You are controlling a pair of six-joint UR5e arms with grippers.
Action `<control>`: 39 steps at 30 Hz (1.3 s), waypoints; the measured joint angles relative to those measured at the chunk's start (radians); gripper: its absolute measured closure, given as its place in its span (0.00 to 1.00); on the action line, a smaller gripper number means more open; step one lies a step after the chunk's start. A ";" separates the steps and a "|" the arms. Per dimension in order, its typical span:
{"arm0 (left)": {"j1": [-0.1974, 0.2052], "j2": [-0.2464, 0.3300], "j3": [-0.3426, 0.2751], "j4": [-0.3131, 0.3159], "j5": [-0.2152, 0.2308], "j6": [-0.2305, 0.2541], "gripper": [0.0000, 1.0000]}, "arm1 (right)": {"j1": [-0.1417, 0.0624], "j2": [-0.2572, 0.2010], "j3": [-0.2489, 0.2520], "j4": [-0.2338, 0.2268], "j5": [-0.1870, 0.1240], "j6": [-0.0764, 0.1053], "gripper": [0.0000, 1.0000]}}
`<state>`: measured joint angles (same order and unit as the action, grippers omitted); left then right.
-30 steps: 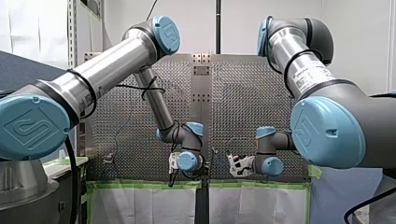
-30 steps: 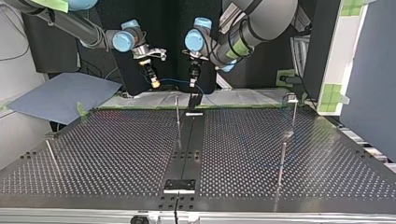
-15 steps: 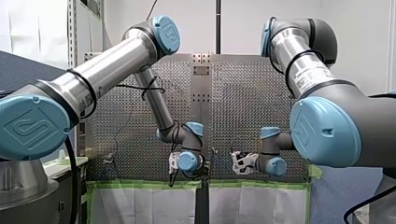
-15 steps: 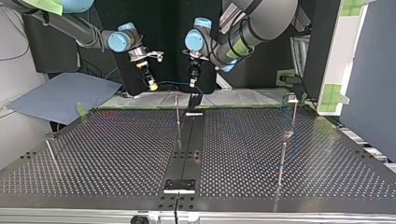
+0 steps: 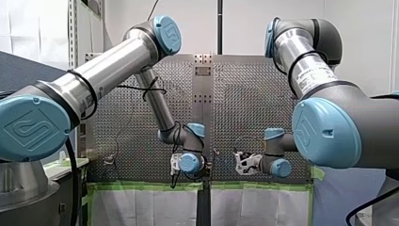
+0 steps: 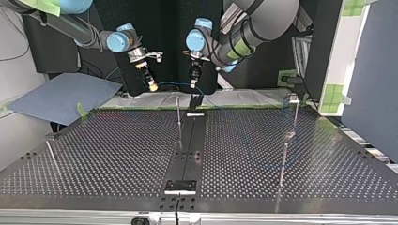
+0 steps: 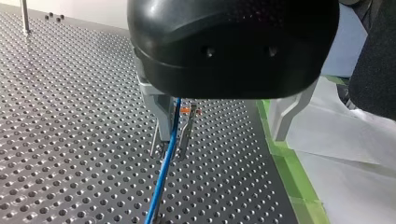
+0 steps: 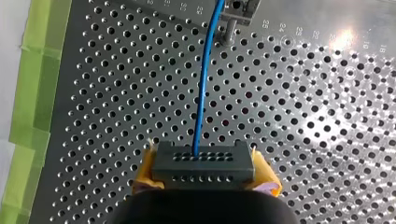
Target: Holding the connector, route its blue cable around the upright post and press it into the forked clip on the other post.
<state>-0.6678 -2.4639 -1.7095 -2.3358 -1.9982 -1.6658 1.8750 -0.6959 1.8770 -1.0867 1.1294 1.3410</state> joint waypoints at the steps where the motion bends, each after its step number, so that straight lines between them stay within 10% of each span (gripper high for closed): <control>1: 0.000 0.000 0.001 0.001 0.000 0.000 0.02 | -0.001 0.000 0.000 0.000 0.000 0.000 0.98; 39: -0.007 0.000 0.064 -0.002 0.003 0.022 0.02 | 0.004 0.001 0.000 -0.002 -0.017 0.008 0.98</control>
<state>-0.6746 -2.4641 -1.6451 -2.3383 -1.9956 -1.6436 1.8793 -0.6953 1.8770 -1.0886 1.1123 1.3487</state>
